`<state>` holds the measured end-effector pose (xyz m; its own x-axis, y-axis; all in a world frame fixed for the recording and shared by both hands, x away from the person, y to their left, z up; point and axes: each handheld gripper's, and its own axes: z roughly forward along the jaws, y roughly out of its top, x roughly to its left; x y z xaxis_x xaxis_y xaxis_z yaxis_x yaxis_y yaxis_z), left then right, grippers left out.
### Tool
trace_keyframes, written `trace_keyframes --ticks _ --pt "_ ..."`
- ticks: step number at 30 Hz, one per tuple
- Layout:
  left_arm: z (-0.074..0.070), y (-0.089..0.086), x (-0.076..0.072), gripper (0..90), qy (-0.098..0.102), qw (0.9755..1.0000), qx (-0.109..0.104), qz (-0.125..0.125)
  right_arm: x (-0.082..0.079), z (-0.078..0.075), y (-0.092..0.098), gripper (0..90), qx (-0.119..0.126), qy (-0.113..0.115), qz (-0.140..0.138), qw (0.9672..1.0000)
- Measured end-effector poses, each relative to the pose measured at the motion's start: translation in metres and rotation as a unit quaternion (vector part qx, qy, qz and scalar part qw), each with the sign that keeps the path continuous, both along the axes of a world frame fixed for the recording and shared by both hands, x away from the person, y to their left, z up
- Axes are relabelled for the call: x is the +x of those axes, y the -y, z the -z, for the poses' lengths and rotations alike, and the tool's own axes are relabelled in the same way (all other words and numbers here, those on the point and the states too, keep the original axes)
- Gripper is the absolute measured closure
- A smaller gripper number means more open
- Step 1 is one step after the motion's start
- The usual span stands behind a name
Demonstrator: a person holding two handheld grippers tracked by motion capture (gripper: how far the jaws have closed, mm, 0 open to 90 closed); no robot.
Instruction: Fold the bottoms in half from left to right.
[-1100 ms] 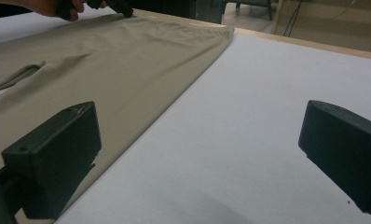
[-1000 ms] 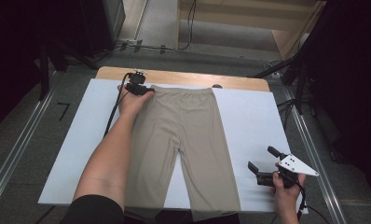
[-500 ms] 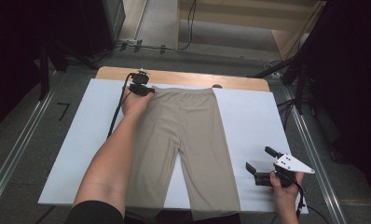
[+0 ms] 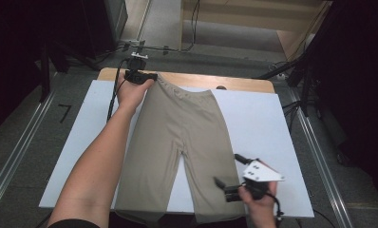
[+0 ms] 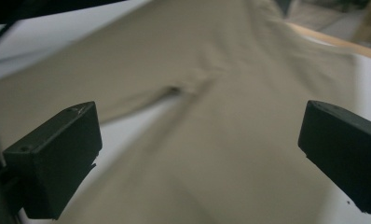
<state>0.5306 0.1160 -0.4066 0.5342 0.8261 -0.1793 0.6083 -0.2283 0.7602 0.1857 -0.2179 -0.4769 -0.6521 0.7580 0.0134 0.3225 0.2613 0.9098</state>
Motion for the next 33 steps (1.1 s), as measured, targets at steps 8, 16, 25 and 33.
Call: trace_keyframes --ticks 8,16,25,33 --pt "0.003 0.006 -0.005 90.0 -0.002 0.9997 -0.002 0.023 -0.023 -0.003 -0.145 0.8 -0.001 -0.051 -0.123 0.9911" --pt "0.007 0.004 -0.011 90.0 0.008 0.9994 0.008 0.032 -0.021 0.009 -0.216 41.5 -0.009 -0.095 -0.136 0.9861" --pt "0.017 -0.001 -0.019 90.0 0.004 0.999 0.016 0.042 -0.012 0.035 -0.267 53.6 -0.061 -0.119 -0.138 0.9815" --pt "0.021 -0.004 -0.022 90.0 0.006 0.9983 0.029 0.049 -0.021 0.044 -0.283 49.8 -0.097 -0.085 -0.11 0.9856"
